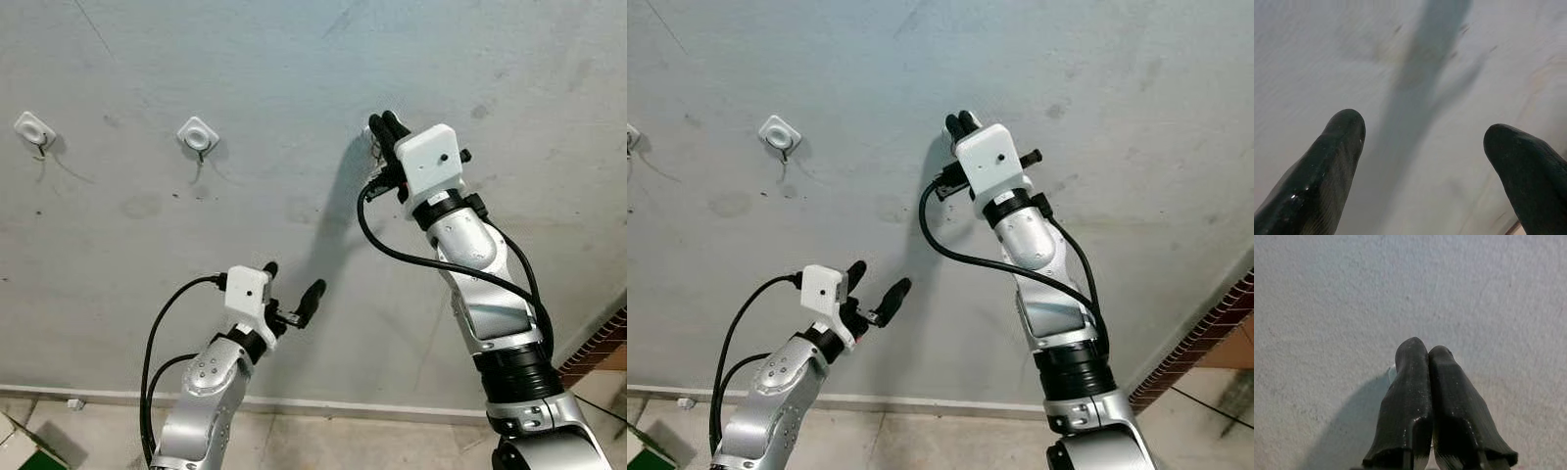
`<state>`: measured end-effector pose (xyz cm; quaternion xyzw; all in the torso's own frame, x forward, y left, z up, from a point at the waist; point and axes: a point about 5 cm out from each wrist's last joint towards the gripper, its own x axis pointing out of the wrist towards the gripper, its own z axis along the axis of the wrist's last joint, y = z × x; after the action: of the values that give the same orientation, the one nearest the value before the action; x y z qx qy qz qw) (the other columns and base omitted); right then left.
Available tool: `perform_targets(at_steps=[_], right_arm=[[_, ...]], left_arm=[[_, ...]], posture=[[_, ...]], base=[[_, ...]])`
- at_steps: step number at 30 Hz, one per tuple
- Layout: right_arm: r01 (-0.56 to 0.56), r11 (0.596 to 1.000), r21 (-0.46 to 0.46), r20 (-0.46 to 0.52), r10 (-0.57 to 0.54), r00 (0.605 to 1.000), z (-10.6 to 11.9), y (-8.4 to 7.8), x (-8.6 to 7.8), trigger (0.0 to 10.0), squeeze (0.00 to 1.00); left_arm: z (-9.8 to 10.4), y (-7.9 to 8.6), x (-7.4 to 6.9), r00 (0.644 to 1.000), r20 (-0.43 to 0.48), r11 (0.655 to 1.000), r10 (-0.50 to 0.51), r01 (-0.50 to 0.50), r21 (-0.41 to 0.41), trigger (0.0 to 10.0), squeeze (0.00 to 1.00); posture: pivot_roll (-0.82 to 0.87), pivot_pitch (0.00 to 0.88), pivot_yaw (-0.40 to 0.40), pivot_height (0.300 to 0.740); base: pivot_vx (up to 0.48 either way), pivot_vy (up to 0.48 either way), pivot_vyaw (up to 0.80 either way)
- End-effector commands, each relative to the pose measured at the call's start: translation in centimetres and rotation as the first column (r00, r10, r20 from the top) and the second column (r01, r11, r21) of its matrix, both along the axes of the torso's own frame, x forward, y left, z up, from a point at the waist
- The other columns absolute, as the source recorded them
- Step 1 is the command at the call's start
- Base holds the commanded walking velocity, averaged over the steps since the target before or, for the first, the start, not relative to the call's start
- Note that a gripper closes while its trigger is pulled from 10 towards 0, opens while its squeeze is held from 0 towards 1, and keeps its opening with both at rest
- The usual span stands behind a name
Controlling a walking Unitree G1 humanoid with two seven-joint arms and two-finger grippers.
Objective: Hang keys on a hook
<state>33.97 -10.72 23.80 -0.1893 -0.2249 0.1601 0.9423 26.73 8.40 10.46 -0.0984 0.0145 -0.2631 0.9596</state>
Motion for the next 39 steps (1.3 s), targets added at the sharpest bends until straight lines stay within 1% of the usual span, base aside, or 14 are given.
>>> perform_targets(at_steps=[1,6,11,21,30,36,39], right_arm=[[0.012,1.0,0.011,0.007,-0.012,1.0,0.0,-0.2,0.0,10.0,0.0],[0.016,1.0,0.009,0.003,-0.016,1.0,-0.1,-0.3,0.1,10.0,0.0],[0.03,0.999,0.022,-0.007,-0.03,1.0,-0.3,-0.5,0.2,10.0,0.0],[0.03,0.999,0.012,-0.025,-0.029,0.999,-0.8,-0.6,0.0,10.0,0.0],[-0.02,1.0,0.013,-0.06,0.021,0.998,-1.8,-0.2,-1.0,10.0,0.0],[-0.093,0.996,0.008,-0.082,0.093,0.992,-2.2,0.6,-1.8,10.0,0.0],[-0.105,0.995,0.001,-0.093,0.104,0.99,-2.5,0.8,-2.0,10.0,0.0]], left_arm=[[1.5,-0.5,0.3,0.998,0.053,1.0,-0.023,0.024,-0.013,10.0,0.0],[2.5,-0.8,0.5,0.995,0.091,0.999,-0.038,0.039,-0.016,10.0,0.0],[3.2,-0.8,0.6,0.994,0.105,0.999,-0.034,0.036,-0.027,10.0,0.0],[3.4,-0.8,0.7,0.994,0.107,0.999,-0.029,0.032,-0.032,10.0,0.0],[3.2,-0.8,0.8,0.995,0.093,0.999,-0.022,0.025,-0.033,10.0,0.0],[3.1,-0.7,0.9,0.996,0.084,0.999,-0.017,0.02,-0.033,10.0,0.0],[3.0,-0.7,0.9,0.997,0.08,0.999,-0.016,0.019,-0.032,10.0,0.0]], posture=[[-0.05,0.0,0.049,0.74],[-0.06,0.0,0.05,0.74],[-0.06,0.0,0.049,0.74],[-0.06,0.0,0.049,0.74],[-0.06,0.0,0.05,0.74],[-0.07,0.0,0.052,0.74],[-0.07,0.0,0.052,0.74]], base=[[0.0,0.0,0.0],[0.0,0.0,0.0],[0.0,0.0,0.0],[0.0,0.0,0.0],[0.0,0.0,0.0],[0.0,0.0,0.0],[0.0,0.0,0.0]])
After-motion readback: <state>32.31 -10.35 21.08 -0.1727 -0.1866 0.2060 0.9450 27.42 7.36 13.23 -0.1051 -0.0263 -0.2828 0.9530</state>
